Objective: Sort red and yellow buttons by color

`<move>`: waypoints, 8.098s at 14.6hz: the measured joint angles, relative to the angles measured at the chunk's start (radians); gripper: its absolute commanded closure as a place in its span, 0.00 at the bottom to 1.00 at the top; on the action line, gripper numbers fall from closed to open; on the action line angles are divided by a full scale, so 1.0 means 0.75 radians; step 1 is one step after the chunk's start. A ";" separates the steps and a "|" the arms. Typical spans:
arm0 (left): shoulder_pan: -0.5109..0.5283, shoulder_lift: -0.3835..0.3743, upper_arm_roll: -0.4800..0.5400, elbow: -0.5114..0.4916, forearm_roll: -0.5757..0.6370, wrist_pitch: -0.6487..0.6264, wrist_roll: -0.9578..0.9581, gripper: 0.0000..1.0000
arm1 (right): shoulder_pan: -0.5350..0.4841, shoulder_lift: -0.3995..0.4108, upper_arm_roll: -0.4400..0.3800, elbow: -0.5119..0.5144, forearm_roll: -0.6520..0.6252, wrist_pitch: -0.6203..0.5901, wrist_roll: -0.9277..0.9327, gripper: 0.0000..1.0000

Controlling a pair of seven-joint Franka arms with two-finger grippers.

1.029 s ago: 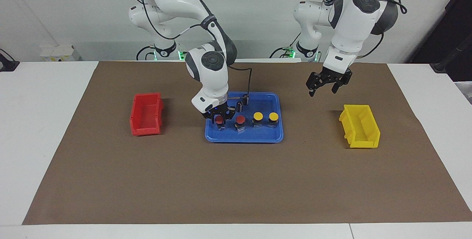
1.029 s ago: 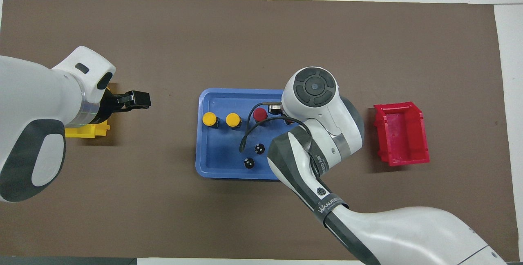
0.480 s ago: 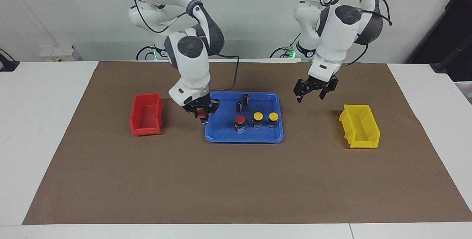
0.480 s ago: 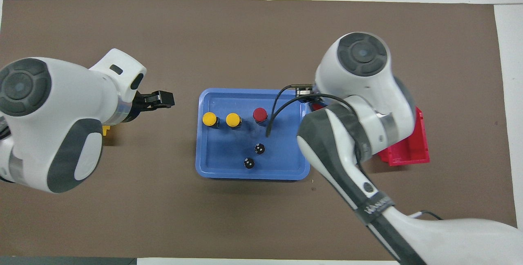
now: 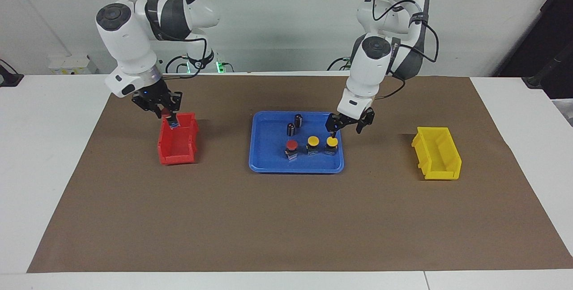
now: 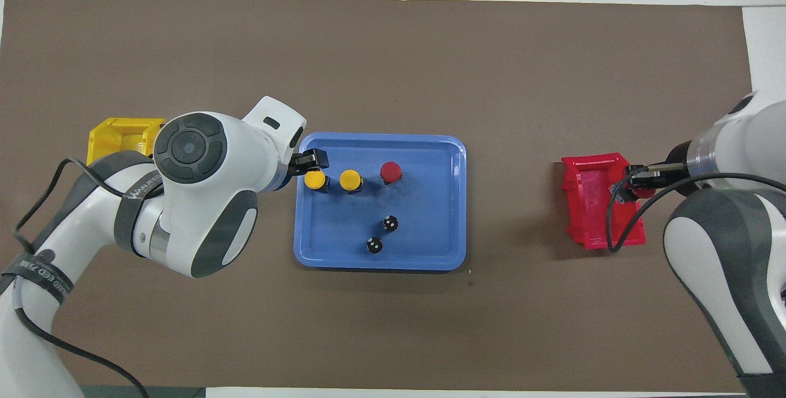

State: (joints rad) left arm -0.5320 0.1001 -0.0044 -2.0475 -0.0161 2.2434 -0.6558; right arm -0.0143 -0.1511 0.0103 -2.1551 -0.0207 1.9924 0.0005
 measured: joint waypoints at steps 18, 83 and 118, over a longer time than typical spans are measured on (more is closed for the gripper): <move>-0.051 0.122 0.007 0.013 0.010 0.111 -0.047 0.99 | -0.040 0.012 0.023 -0.375 0.000 0.404 -0.039 0.72; -0.160 0.161 -0.002 0.142 0.040 0.015 -0.085 0.00 | -0.447 0.089 0.434 -0.064 0.038 0.259 -0.089 0.70; 0.688 0.131 0.052 0.254 0.042 -0.122 1.026 0.99 | -0.447 0.110 0.295 0.651 0.049 -0.562 -0.114 0.00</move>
State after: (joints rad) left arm -0.0160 0.1985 0.0342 -1.8567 0.0155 2.1519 0.1138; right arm -0.3492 -0.0687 0.2317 -1.6668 0.0160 1.5709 -0.0847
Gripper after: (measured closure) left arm 0.626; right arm 0.000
